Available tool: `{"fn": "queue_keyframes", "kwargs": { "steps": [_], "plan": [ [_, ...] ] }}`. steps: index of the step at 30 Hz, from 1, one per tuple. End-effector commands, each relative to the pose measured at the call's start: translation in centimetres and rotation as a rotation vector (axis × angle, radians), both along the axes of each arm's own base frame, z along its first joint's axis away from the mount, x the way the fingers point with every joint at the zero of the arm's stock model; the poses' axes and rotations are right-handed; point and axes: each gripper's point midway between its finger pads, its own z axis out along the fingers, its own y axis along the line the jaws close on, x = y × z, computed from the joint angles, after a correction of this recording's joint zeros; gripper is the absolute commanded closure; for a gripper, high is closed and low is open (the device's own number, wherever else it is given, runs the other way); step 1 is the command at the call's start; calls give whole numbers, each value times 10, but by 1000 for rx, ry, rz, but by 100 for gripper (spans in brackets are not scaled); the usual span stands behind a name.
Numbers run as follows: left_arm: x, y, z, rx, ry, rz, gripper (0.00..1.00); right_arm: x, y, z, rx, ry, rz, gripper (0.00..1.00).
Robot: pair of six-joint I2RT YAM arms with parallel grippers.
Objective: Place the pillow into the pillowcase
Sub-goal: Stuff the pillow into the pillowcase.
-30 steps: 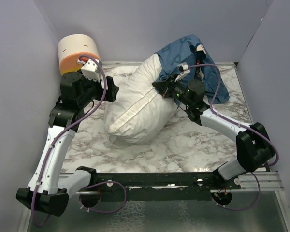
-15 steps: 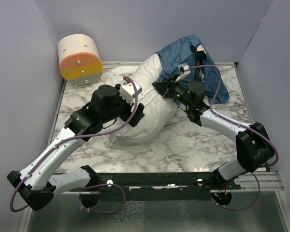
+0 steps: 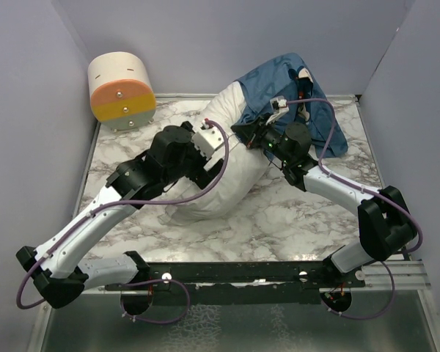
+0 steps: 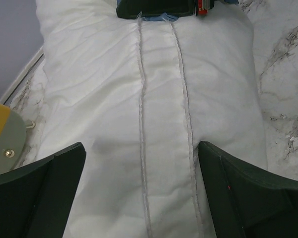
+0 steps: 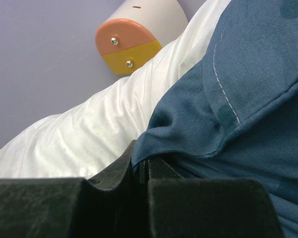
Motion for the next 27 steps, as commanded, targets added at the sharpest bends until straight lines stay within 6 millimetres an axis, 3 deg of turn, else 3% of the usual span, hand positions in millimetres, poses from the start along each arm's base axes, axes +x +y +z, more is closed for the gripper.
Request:
{"fn": "queue_keyframes", "kwargs": {
  "steps": [1,10,14,15,16,18,19,22,27],
  "plan": [
    [9,-3,-4,60,42,26,1,-19,6,-56,-120,155,72,94],
    [13,-39,-11,-5,152,-25,1,-19,2,-47,-121,135,70,94],
    [27,-44,-38,58,157,-30,2,-30,5,-10,-104,31,125,96],
    [34,-41,-43,67,153,-21,9,-36,5,6,-95,-14,149,97],
    [42,-37,-47,63,154,-4,25,-41,5,25,-87,-60,166,98],
    [64,-22,-47,13,170,46,74,-52,3,66,-72,-153,189,99],
    [70,-18,-44,-38,188,36,88,-56,1,86,-66,-197,197,99],
    [84,-11,-21,-195,187,21,100,-64,1,136,-51,-286,216,99],
    [77,-26,26,-460,178,-128,100,-80,8,189,10,-366,290,99]
  ]
}}
